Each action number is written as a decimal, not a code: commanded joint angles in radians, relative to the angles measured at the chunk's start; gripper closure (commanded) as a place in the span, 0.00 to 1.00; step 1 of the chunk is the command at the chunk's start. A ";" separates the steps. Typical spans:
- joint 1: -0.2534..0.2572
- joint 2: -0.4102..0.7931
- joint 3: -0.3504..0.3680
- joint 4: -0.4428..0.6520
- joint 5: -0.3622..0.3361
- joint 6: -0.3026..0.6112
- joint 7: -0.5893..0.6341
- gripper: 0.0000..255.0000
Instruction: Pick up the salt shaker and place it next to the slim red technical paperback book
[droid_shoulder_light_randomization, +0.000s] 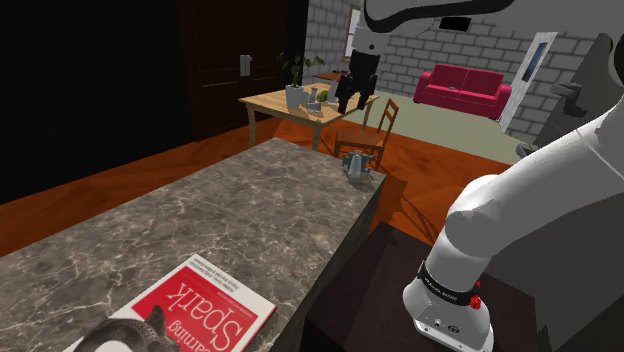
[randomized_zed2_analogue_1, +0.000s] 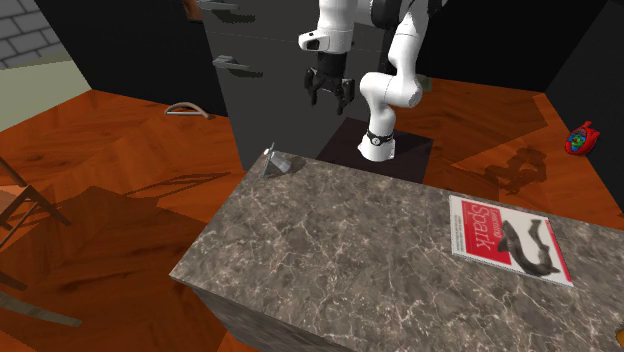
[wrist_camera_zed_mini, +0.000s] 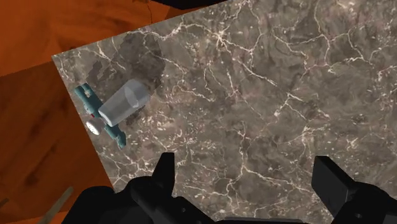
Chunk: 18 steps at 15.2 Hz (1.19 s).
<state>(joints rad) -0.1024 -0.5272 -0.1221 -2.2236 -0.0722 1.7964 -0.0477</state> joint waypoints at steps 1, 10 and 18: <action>-0.015 0.052 -0.036 0.011 0.014 0.026 -0.006 0.00; -0.076 0.322 -0.194 0.111 0.124 0.103 -0.066 0.00; -0.149 0.590 -0.301 0.231 0.289 0.125 -0.148 0.00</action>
<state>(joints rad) -0.2411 0.0271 -0.4126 -2.0070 0.1922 1.9180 -0.1862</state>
